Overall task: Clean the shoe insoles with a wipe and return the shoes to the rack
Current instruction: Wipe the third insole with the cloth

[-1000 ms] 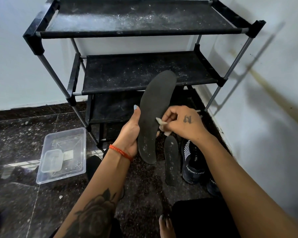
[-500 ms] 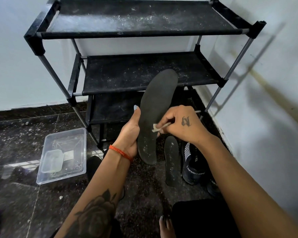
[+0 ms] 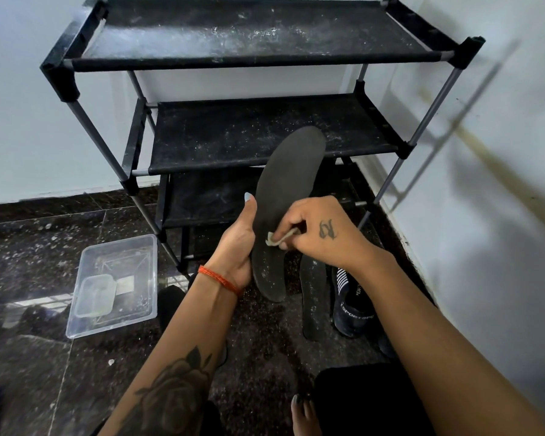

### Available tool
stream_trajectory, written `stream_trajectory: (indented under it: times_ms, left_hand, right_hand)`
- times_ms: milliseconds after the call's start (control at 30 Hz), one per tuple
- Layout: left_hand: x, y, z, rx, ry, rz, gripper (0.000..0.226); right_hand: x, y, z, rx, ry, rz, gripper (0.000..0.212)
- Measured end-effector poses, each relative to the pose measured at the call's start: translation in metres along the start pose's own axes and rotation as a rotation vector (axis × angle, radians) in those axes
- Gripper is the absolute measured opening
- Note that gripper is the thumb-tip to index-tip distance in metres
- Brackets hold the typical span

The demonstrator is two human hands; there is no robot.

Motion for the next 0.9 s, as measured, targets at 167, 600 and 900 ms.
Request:
stream_trajectory:
  times_ms: [167, 600, 900]
  left_hand:
    - [-0.002, -0.001, 0.004, -0.072, -0.025, -0.006, 0.061]
    - [0.002, 0.006, -0.008, 0.013, -0.036, 0.072, 0.064]
    - [0.007, 0.007, -0.014, 0.058, 0.073, 0.114, 0.055]
  right_hand:
    - [-0.017, 0.008, 0.025, -0.175, 0.193, -0.184, 0.019]
    - [-0.047, 0.009, 0.007, -0.344, -0.925, -0.657, 0.008]
    - [-0.017, 0.002, 0.012, -0.304, -0.189, -0.256, 0.013]
Point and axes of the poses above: each hand's wrist, its own y-axis away from the middle knuckle, its own z-axis out of the back of the hand, x = y × z, the point moved 6 cm from there along -y, towards the middle knuckle, and after that the axes turned 3 degrees about y, right-handed, at the moved point
